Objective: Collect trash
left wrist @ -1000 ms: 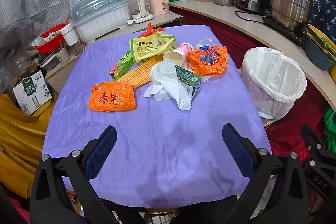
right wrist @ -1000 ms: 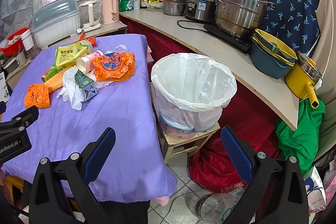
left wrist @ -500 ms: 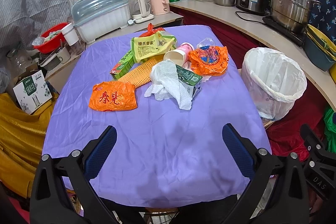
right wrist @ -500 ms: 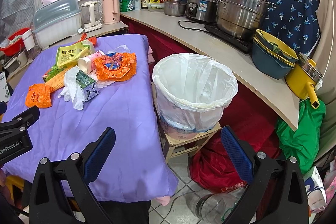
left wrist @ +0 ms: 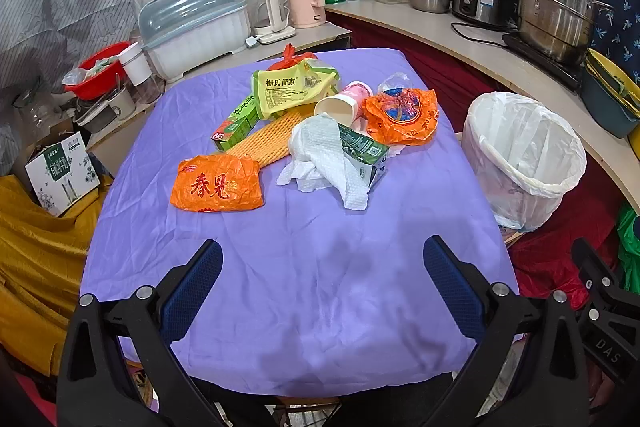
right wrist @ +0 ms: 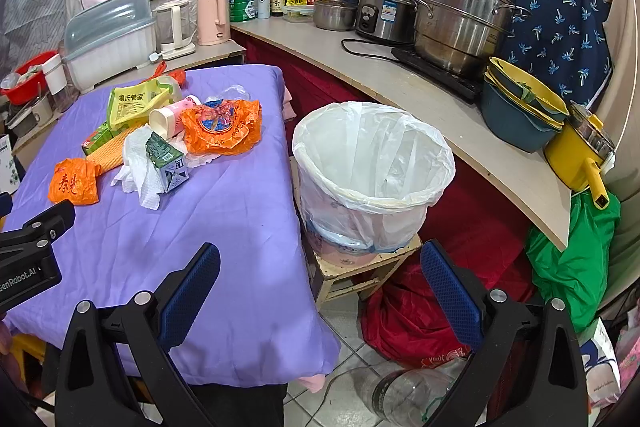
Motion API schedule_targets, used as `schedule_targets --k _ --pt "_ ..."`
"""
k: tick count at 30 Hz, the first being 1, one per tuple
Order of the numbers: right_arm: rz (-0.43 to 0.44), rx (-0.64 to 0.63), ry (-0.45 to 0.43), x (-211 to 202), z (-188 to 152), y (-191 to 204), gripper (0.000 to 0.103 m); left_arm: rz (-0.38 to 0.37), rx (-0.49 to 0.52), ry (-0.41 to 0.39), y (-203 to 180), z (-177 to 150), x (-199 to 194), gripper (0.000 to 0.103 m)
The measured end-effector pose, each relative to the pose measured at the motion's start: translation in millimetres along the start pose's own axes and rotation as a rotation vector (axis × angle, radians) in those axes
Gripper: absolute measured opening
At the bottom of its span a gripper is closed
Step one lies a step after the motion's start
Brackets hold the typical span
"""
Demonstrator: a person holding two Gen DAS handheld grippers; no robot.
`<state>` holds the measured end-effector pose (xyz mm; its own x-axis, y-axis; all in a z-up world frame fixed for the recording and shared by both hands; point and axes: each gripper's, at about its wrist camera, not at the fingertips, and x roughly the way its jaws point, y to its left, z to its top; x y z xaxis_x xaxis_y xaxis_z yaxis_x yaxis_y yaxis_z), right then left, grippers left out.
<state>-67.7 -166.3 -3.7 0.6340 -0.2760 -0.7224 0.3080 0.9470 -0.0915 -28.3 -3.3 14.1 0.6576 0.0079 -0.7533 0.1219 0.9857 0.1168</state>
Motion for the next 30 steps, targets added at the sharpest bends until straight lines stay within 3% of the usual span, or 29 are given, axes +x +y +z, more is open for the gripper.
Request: schedule_targets --k 23,30 --pt "0.002 -0.002 -0.007 1.2 5.4 9.2 0.096 -0.002 -0.003 0.001 5.8 1.0 -0.5 0.096" --pt "0.006 -0.004 -0.005 7.0 12.3 15.9 0.096 -0.007 -0.019 0.022 19.7 7.8 15.2 0.096"
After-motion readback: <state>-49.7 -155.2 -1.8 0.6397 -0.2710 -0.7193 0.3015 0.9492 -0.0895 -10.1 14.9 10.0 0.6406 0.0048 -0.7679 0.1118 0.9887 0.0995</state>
